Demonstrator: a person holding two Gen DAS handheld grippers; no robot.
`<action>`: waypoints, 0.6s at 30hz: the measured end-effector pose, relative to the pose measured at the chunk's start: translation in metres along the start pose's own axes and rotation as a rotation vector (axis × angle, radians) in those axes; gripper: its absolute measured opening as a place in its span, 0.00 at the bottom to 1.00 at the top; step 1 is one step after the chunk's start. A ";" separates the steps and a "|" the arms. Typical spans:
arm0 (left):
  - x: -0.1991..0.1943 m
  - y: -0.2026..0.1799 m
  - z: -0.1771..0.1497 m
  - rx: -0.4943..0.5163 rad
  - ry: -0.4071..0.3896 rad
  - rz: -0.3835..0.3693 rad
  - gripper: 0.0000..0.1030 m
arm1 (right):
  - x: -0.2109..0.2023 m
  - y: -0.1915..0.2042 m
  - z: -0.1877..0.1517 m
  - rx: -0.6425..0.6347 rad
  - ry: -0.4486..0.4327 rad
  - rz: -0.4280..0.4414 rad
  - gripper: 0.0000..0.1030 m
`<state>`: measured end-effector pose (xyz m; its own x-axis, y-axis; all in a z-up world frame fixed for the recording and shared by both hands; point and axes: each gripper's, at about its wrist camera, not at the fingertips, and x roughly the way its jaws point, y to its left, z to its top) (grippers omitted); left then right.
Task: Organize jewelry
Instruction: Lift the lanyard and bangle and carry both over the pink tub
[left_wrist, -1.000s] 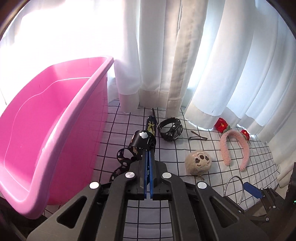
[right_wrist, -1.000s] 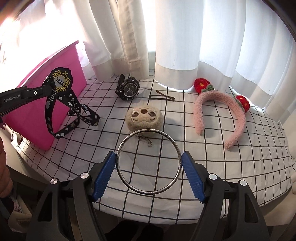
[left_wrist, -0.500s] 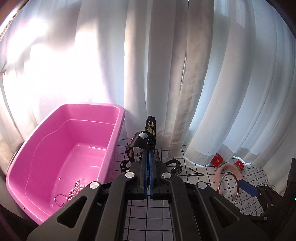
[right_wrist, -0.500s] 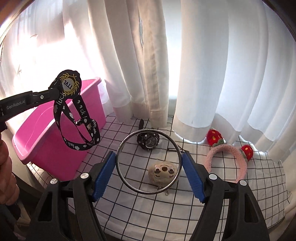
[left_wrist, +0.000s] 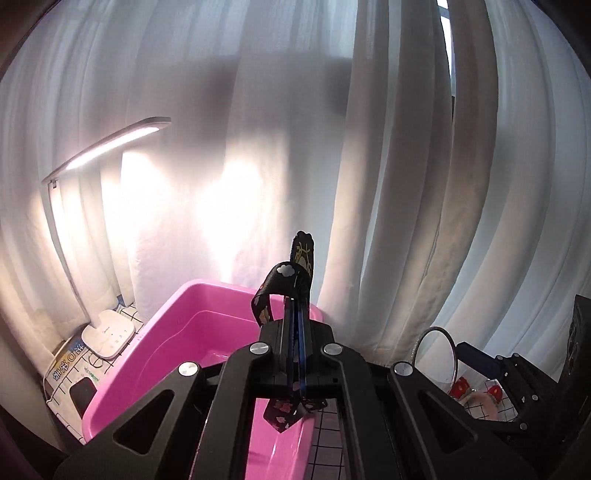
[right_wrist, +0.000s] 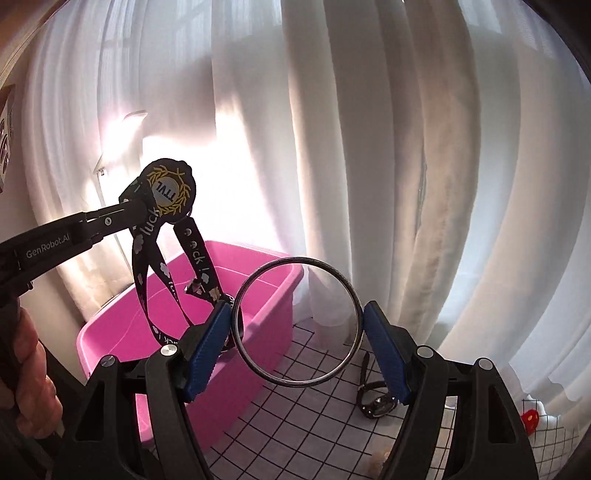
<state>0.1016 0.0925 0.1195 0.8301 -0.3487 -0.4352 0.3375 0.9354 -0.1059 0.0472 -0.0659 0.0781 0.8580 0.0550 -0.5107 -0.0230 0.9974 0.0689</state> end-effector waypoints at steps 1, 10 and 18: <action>0.000 0.008 0.003 -0.007 -0.004 0.014 0.02 | 0.005 0.008 0.005 -0.014 0.000 0.010 0.69; 0.032 0.073 -0.021 -0.081 0.097 0.116 0.02 | 0.072 0.062 0.020 -0.072 0.078 0.111 0.69; 0.061 0.119 -0.064 -0.152 0.239 0.186 0.02 | 0.122 0.100 0.019 -0.111 0.186 0.156 0.69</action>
<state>0.1635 0.1860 0.0231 0.7379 -0.1642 -0.6547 0.1046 0.9861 -0.1295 0.1590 0.0395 0.0391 0.7307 0.2063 -0.6508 -0.2129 0.9746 0.0699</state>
